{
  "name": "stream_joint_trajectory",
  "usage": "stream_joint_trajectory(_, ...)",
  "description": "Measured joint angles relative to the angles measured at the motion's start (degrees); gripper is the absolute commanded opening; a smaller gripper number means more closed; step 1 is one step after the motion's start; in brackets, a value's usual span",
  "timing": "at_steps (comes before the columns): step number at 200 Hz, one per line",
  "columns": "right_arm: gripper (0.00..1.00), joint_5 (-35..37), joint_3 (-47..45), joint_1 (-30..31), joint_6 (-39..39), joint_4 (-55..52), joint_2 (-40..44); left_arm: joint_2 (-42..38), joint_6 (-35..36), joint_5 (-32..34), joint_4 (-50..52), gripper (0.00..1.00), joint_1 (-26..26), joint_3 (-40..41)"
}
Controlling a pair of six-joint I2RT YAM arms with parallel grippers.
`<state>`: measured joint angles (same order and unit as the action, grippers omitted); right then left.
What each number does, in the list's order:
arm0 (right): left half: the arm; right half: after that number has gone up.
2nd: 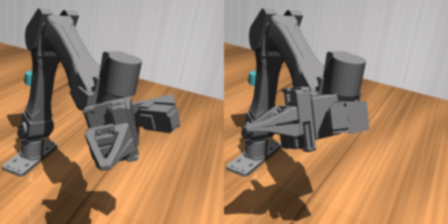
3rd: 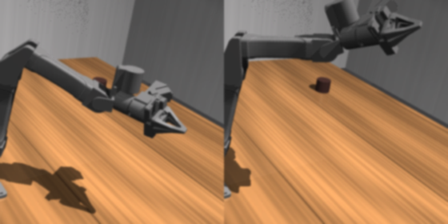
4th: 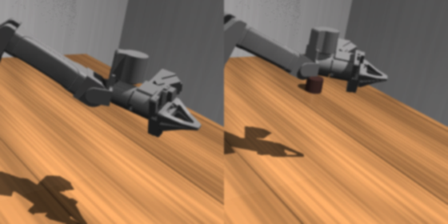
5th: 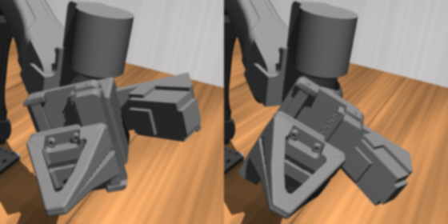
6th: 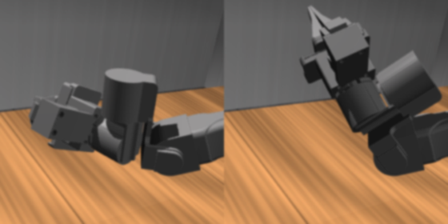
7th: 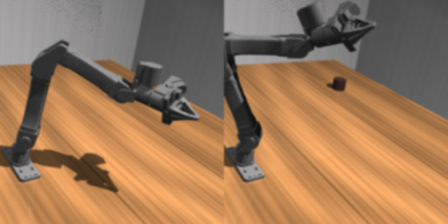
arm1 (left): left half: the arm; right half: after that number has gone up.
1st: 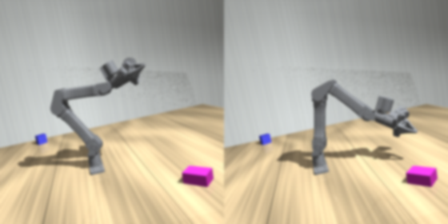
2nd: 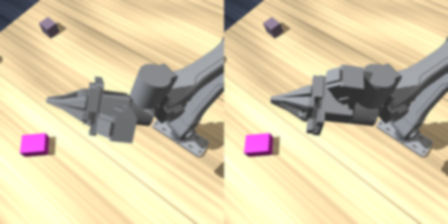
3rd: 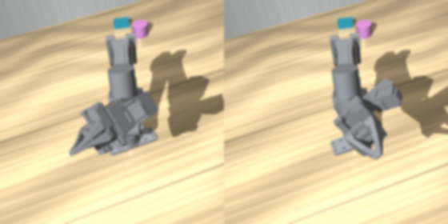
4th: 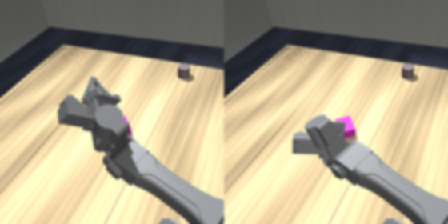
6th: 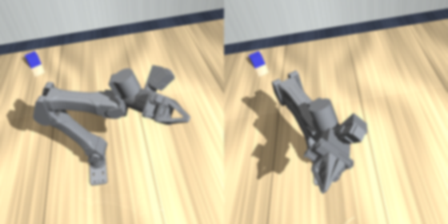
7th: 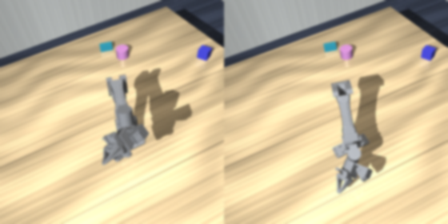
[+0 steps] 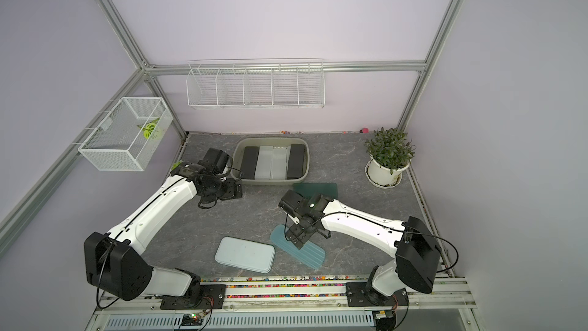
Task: Put the pencil case into the storage box
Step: Pick up the pencil case from the center of the board.
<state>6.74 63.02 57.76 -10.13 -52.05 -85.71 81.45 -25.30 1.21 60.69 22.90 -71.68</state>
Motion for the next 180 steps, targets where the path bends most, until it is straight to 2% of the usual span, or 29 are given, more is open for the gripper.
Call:
stream_joint_trajectory(76,0.99,-4.81,-2.97,2.99,4.50,6.01,-5.57,-1.42,-2.73,-0.42,-0.09,0.97,0.00,0.55)
stream_joint_trajectory(147,0.98,-4.90,-2.49,3.08,4.59,9.81,-14.53,-1.42,-2.89,0.94,1.57,0.97,0.00,0.55)
stream_joint_trajectory(163,0.90,-4.87,-2.36,3.08,4.50,10.43,-14.73,-1.44,-2.84,1.40,1.73,0.97,-0.04,0.55)
stream_joint_trajectory(180,0.75,-4.83,-1.84,2.89,3.52,10.40,-15.13,-1.44,-2.71,1.60,1.81,0.97,-0.42,0.55)
